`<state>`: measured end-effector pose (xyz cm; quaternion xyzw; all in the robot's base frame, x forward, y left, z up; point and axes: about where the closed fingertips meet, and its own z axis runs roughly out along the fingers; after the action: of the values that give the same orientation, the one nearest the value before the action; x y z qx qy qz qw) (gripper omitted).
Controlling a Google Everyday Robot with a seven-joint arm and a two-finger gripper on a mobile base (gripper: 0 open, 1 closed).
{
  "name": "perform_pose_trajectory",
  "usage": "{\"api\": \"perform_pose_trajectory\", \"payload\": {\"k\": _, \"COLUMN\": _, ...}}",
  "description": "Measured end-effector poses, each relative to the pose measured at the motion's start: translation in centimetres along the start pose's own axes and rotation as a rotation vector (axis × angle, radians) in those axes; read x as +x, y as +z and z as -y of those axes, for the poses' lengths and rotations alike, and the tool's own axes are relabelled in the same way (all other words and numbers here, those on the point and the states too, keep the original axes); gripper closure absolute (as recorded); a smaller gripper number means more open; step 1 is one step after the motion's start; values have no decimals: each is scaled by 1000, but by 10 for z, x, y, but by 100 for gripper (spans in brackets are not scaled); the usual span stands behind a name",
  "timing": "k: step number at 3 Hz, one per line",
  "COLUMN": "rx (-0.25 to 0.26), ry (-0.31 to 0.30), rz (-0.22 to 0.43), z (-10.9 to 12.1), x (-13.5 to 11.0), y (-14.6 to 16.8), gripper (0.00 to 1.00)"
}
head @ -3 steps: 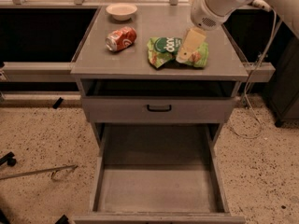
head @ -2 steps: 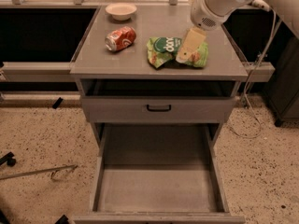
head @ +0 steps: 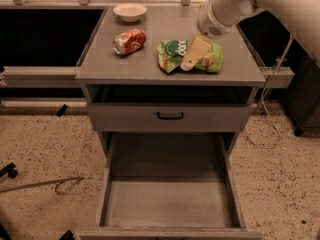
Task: Place green rice chip bag into middle drawer
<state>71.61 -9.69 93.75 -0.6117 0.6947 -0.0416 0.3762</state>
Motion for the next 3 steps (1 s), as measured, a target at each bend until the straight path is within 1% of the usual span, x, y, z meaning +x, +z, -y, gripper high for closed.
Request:
{"api": "perform_pose_trajectory", "payload": {"k": 1, "rx": -22, "ry": 8, "rz": 36, "z": 1, "x": 2, "y": 29, "gripper": 0}}
{"api": "perform_pose_trajectory", "payload": {"k": 2, "rx": -45, "ry": 21, "rz": 49, "z": -2, "x": 7, "y": 51, "gripper": 0}}
{"api": "perform_pose_trajectory", "payload": {"k": 3, "rx": -65, "ry": 41, "rz": 38, "z": -6, "x": 17, "y": 67, "gripper": 0}}
